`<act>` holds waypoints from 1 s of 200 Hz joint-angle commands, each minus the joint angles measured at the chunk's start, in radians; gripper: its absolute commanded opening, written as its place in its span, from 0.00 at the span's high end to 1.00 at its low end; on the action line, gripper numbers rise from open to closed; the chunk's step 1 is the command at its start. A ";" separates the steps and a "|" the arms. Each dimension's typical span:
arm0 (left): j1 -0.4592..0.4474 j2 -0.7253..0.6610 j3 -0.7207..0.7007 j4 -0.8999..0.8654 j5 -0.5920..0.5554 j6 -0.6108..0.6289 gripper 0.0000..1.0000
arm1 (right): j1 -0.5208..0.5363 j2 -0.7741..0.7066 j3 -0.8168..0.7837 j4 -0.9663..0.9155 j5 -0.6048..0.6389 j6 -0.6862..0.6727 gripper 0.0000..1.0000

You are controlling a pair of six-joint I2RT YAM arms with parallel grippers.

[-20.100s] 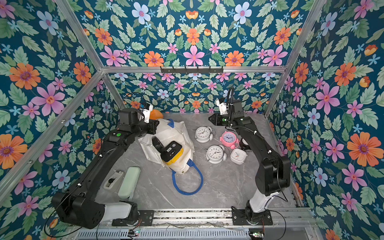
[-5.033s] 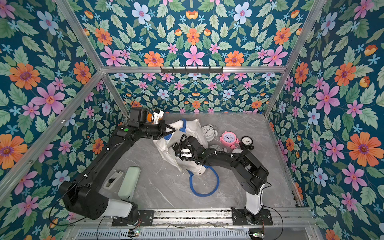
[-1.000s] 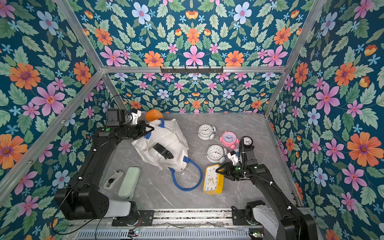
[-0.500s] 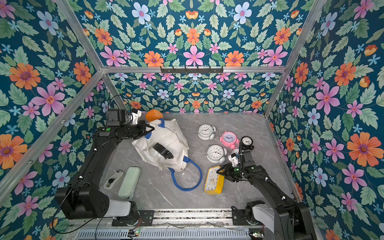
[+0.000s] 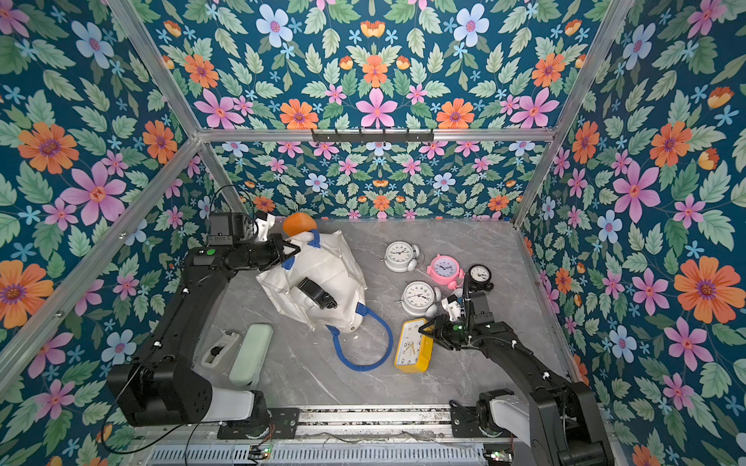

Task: Take the alarm clock out of the canvas bag
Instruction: Place the alarm at the center of the board.

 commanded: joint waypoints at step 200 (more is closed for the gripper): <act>-0.002 -0.033 -0.032 0.144 0.097 -0.090 1.00 | -0.083 -0.022 0.066 -0.107 0.095 -0.030 0.20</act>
